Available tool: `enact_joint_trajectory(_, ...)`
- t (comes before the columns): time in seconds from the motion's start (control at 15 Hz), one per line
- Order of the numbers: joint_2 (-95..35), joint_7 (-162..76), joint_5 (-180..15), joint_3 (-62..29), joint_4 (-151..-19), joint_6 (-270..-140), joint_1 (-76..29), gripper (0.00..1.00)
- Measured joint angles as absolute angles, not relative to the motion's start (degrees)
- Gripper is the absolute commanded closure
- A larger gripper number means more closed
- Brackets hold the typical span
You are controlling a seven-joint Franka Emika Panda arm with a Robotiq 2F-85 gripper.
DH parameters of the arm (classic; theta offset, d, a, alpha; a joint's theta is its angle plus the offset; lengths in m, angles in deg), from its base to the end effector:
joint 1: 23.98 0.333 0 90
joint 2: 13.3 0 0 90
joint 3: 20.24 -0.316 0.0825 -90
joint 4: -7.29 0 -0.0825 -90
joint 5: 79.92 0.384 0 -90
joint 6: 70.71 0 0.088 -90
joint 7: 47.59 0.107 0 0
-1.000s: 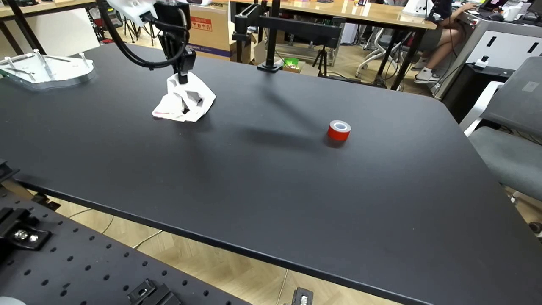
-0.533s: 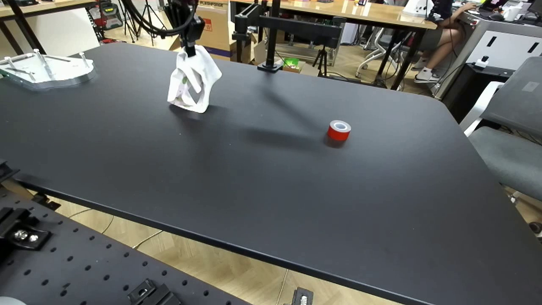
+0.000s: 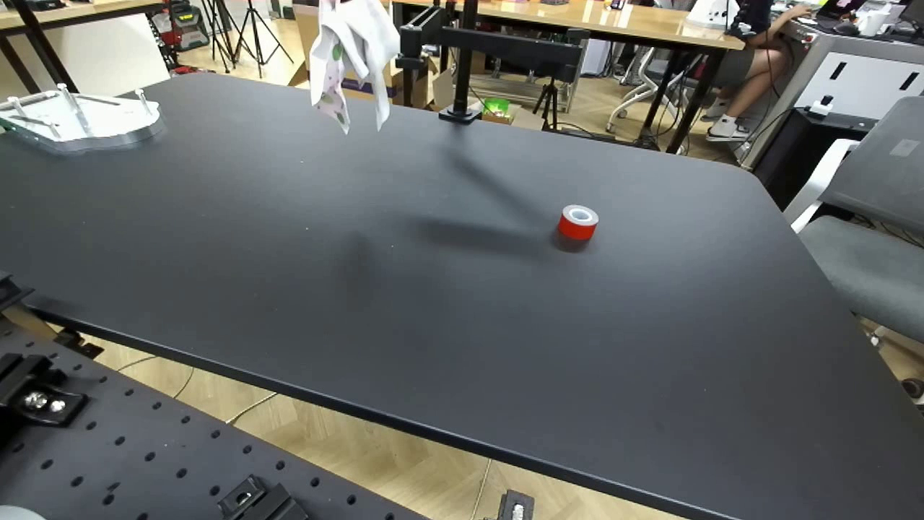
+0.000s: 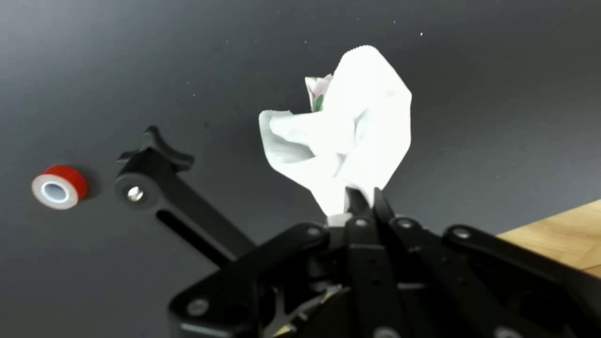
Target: Hang the white cloth on the black object
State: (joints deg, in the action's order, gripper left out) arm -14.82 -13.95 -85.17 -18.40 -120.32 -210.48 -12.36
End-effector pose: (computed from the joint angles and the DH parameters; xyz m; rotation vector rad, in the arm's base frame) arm 0.5391 0.0928 0.3795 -3.0713 0.5460 -0.3081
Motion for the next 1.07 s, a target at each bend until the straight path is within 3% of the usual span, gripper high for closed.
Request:
enact_joint_trajectory(0.6, -0.37, -13.95, -88.94, -22.04, -118.87, -202.82, -20.83, 0.99)
enact_joint_trajectory(1.07, 1.77, -14.04, -88.57, -22.13, -119.38, -201.53, -26.82, 0.99)
